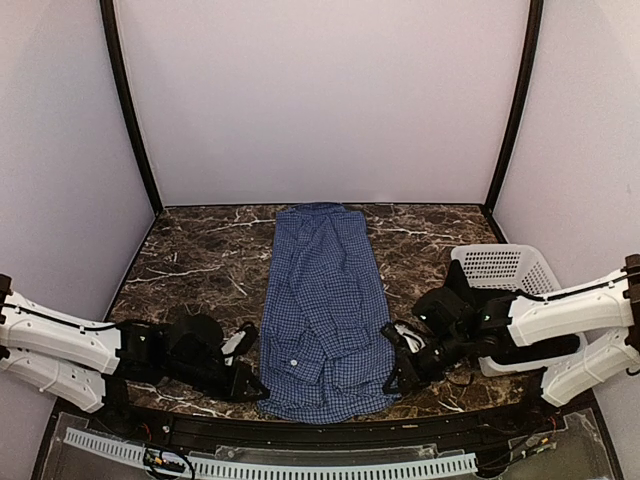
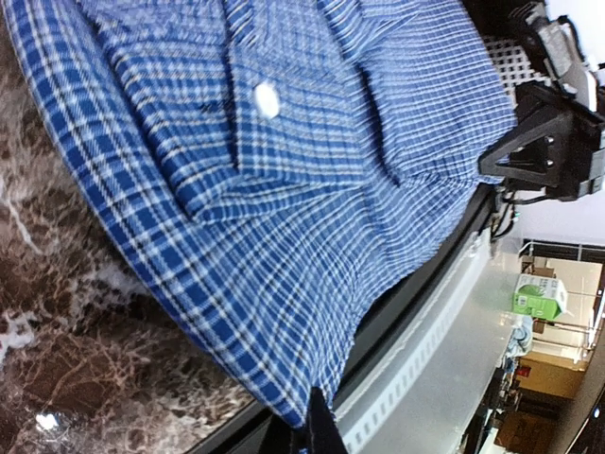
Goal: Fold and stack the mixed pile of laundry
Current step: Pick up the rectangle-folded shirt from the center of the board, then fold the rectangle-folded shirt at the center of the board.
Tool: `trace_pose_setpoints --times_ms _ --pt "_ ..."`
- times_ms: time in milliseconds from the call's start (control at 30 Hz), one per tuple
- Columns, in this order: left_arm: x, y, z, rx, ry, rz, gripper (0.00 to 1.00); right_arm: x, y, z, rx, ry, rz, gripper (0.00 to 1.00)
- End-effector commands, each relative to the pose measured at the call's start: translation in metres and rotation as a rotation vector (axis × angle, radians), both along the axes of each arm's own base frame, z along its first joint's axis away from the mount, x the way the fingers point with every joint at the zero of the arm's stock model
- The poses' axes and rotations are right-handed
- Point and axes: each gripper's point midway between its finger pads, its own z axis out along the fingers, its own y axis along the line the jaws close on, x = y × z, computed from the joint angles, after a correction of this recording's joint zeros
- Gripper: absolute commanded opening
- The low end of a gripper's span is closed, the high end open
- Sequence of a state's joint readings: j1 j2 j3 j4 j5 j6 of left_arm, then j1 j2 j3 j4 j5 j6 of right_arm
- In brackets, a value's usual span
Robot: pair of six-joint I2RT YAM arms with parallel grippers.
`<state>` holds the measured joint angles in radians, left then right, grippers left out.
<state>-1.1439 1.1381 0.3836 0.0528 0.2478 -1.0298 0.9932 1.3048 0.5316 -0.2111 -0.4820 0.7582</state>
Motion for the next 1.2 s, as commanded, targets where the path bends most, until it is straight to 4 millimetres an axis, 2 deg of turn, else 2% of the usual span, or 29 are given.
trace_pose_setpoints --times_ms 0,267,500,600,633,667,700,733,767,800,833,900,933,1033,1067,1100,1133,1167 --pt "0.016 0.006 0.027 -0.031 -0.098 0.055 0.00 0.023 0.004 0.031 0.004 -0.139 -0.035 0.00" --pt "0.048 0.010 0.041 -0.030 -0.162 0.111 0.00 0.051 0.009 0.042 -0.025 -0.245 -0.038 0.00" --pt "0.072 0.004 0.046 -0.032 -0.209 0.113 0.00 0.077 0.009 0.047 -0.022 -0.300 -0.054 0.00" --pt "0.090 0.001 0.049 -0.013 -0.241 0.114 0.00 0.094 0.010 0.054 -0.022 -0.341 -0.059 0.00" --pt "0.098 -0.002 0.057 -0.024 -0.257 0.119 0.00 0.102 0.010 0.058 -0.018 -0.358 -0.064 0.00" --pt "0.109 0.002 0.057 -0.009 -0.273 0.131 0.00 0.112 0.009 0.062 -0.016 -0.377 -0.071 0.00" --pt "0.120 -0.001 0.067 -0.024 -0.291 0.142 0.00 0.123 0.009 0.067 -0.013 -0.400 -0.079 0.00" --pt "0.136 0.005 0.066 -0.006 -0.303 0.165 0.00 0.136 0.008 0.072 -0.008 -0.420 -0.092 0.00" --pt "0.148 0.001 0.072 -0.015 -0.311 0.168 0.00 0.149 0.007 0.077 -0.004 -0.440 -0.101 0.00" --pt "0.165 0.007 0.076 -0.008 -0.331 0.189 0.00 0.163 0.007 0.082 0.004 -0.460 -0.112 0.00" --pt "0.179 0.002 0.083 -0.007 -0.357 0.184 0.00 0.177 0.007 0.086 0.010 -0.481 -0.124 0.00" --pt "0.214 0.009 0.089 0.006 -0.382 0.228 0.00 0.205 0.010 0.094 0.020 -0.515 -0.141 0.00" --pt "0.223 0.009 0.089 0.010 -0.382 0.234 0.00 0.219 0.013 0.089 0.016 -0.516 -0.143 0.00" --pt "0.269 0.012 0.088 0.010 -0.401 0.277 0.00 0.258 0.021 0.087 0.015 -0.545 -0.154 0.00" --pt "0.281 0.011 0.095 0.003 -0.422 0.289 0.00 0.271 0.023 0.083 0.005 -0.552 -0.160 0.00" --pt "0.292 0.015 0.082 0.027 -0.407 0.300 0.00 0.282 0.024 0.079 -0.002 -0.552 -0.165 0.00" --pt "0.303 0.013 0.089 0.009 -0.425 0.309 0.00 0.293 0.025 0.076 0.001 -0.553 -0.174 0.00" --pt "0.312 0.018 0.077 0.024 -0.406 0.326 0.00 0.303 0.026 0.073 0.005 -0.554 -0.180 0.00"
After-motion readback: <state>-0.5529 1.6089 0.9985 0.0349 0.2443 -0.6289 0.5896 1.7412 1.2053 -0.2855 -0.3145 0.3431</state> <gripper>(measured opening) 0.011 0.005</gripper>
